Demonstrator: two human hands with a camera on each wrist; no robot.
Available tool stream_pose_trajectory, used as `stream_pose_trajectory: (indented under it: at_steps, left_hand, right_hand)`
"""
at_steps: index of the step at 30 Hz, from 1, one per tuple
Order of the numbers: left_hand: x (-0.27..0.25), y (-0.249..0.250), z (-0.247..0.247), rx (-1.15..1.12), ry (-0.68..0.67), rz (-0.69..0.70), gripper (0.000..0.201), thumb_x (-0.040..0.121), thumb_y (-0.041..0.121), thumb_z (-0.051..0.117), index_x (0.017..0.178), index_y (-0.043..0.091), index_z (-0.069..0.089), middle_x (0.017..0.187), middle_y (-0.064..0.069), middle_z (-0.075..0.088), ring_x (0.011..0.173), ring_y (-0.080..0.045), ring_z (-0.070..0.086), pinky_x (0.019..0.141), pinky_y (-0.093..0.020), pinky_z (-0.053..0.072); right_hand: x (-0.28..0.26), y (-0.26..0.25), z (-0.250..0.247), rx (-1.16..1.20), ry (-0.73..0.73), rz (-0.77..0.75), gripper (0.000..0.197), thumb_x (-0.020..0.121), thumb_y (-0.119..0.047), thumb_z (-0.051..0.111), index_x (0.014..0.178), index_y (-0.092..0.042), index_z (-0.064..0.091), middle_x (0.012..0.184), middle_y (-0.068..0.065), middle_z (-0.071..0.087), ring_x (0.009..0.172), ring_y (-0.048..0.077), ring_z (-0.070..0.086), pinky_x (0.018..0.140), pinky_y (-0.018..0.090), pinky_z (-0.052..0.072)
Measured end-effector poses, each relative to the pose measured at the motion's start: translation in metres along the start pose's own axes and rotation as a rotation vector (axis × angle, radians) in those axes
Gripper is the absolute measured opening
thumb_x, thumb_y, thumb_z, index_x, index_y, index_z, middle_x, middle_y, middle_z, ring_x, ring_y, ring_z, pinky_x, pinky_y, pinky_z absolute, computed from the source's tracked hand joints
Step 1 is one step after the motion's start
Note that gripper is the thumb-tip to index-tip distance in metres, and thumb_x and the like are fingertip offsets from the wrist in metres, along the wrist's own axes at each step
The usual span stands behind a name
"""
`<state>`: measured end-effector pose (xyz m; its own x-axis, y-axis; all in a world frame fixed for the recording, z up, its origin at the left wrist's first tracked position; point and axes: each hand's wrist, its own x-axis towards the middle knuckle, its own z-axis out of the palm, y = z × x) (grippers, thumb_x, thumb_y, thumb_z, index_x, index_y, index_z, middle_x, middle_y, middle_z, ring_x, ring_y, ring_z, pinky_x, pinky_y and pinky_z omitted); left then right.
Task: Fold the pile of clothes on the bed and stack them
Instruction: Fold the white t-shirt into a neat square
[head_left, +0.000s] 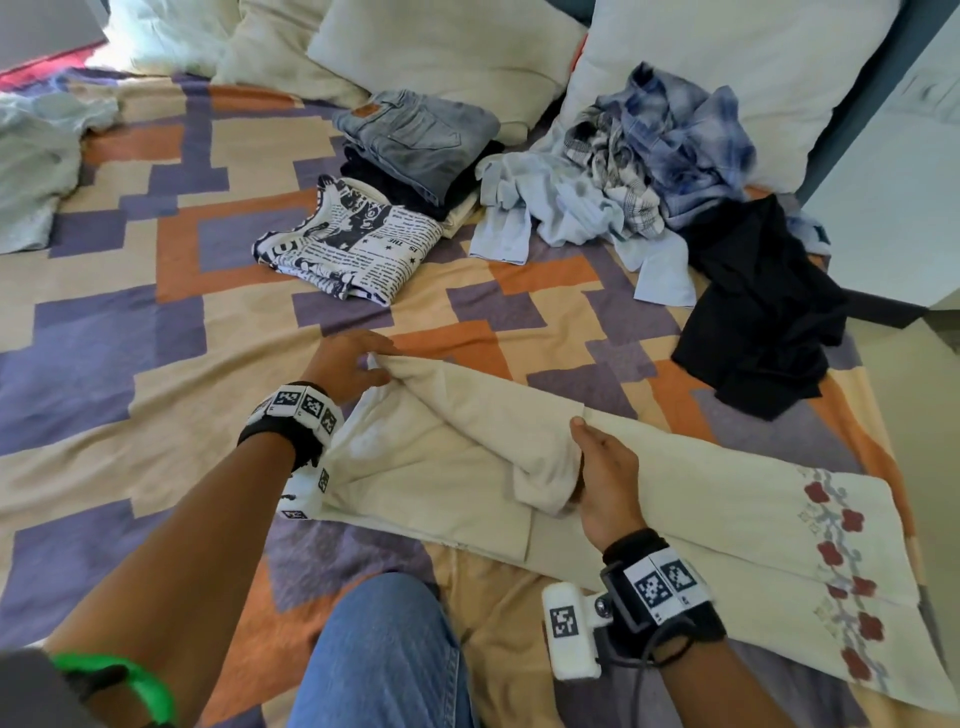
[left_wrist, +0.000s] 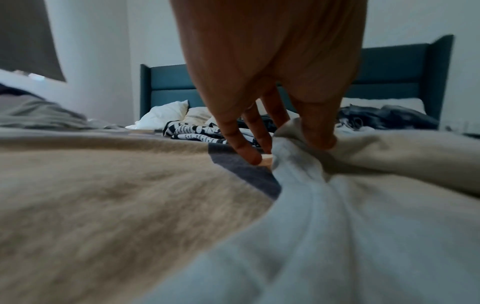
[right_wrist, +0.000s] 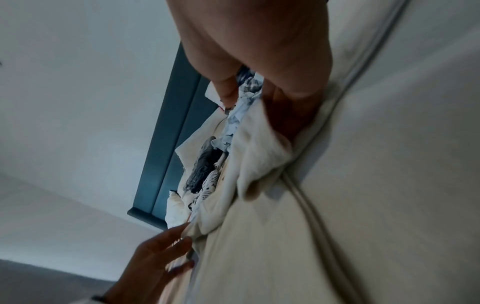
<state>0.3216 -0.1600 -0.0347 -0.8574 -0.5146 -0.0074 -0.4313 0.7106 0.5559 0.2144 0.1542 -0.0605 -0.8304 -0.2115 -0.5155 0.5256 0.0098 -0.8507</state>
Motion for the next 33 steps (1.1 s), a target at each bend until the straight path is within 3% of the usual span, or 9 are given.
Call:
stream_pose_trajectory:
  at_steps: [6,10,13,16,19,24,28,31,33]
  left_hand:
    - [0.006,0.009,0.002,0.112,0.052,-0.178,0.012,0.081,0.033,0.075,0.077,0.023,0.070,0.103,-0.006,0.063,0.096,-0.028,0.061,0.081,-0.036,0.047]
    - [0.002,0.029,0.009,0.317,0.197,-0.345,0.019,0.085,0.024,0.069,0.102,0.017,0.069,0.121,-0.012,0.053,0.112,-0.035,0.052,0.097,-0.048,0.037]
    - [0.002,0.057,0.013,0.284,0.244,-0.235,0.023,0.086,0.014,0.066,0.108,0.013,0.064,0.119,-0.015,0.052,0.112,-0.038,0.052,0.095,-0.047,0.041]
    - [-0.005,0.089,0.032,0.098,-0.096,-0.017,0.023,0.087,0.024,0.070,0.108,0.014,0.067,0.117,-0.009,0.058,0.110,-0.031,0.055,0.094,-0.037,0.044]
    - [-0.012,0.102,0.052,0.211,-0.407,-0.028,0.039,0.085,0.040,0.069,0.122,0.027,0.063,0.136,-0.007,0.046,0.130,-0.032,0.040,0.110,-0.043,0.030]
    - [-0.007,0.101,0.052,0.289,-0.473,-0.010,0.049,0.090,0.044,0.062,0.136,0.034,0.052,0.137,-0.010,0.044,0.125,-0.033,0.044,0.109,-0.045,0.032]
    - [-0.014,0.099,0.055,0.328,-0.493,-0.016,0.053,0.094,0.043,0.056,0.144,0.036,0.041,0.153,-0.011,0.031,0.138,-0.030,0.033,0.115,-0.043,0.023]
    - [-0.021,0.102,0.059,0.379,-0.511,-0.012,0.058,0.097,0.044,0.051,0.150,0.036,0.030,0.157,-0.010,0.020,0.144,-0.028,0.022,0.116,-0.040,0.015]
    - [-0.026,0.102,0.062,0.372,-0.500,-0.016,0.062,0.095,0.046,0.053,0.151,0.036,0.027,0.157,-0.009,0.018,0.144,-0.030,0.019,0.116,-0.041,0.013]
  right_hand:
    - [-0.002,-0.018,0.004,0.068,-0.032,-0.023,0.047,0.084,-0.001,0.072,0.126,-0.012,0.054,0.114,0.016,0.067,0.103,0.028,0.065,0.092,0.046,0.053]
    - [-0.009,-0.006,0.000,0.062,0.017,-0.038,0.040,0.089,-0.008,0.069,0.124,-0.017,0.053,0.113,0.014,0.066,0.093,0.023,0.064,0.083,0.042,0.055]
    - [-0.017,0.000,-0.005,0.017,-0.058,-0.046,0.049,0.088,-0.019,0.073,0.129,-0.019,0.047,0.116,0.010,0.066,0.098,0.021,0.066,0.077,0.037,0.054]
    - [-0.026,0.006,-0.007,-0.070,-0.218,-0.100,0.073,0.080,-0.017,0.080,0.138,-0.025,0.036,0.120,0.008,0.066,0.103,0.020,0.067,0.071,0.032,0.055]
    - [-0.033,0.014,-0.006,-0.253,-0.345,-0.201,0.100,0.067,-0.019,0.089,0.143,-0.042,0.028,0.129,0.005,0.060,0.114,0.019,0.062,0.090,0.043,0.056]
    - [-0.044,0.009,-0.010,-0.145,-0.265,-0.446,0.083,0.085,0.008,0.067,0.129,-0.058,0.039,0.120,0.007,0.066,0.106,0.017,0.067,0.086,0.037,0.057]
    - [-0.047,0.011,-0.012,-0.151,-0.309,-0.334,0.085,0.086,0.009,0.065,0.129,-0.058,0.036,0.121,0.007,0.065,0.109,0.016,0.065,0.091,0.037,0.055]
    - [-0.043,0.019,-0.021,-0.452,-0.427,-0.303,0.100,0.081,-0.002,0.073,0.139,-0.063,0.020,0.125,0.014,0.061,0.113,0.024,0.061,0.097,0.047,0.052]
    - [-0.037,0.025,-0.031,-0.571,-0.484,-0.260,0.104,0.080,-0.005,0.073,0.149,-0.051,0.010,0.107,0.018,0.064,0.096,0.027,0.064,0.085,0.044,0.056]
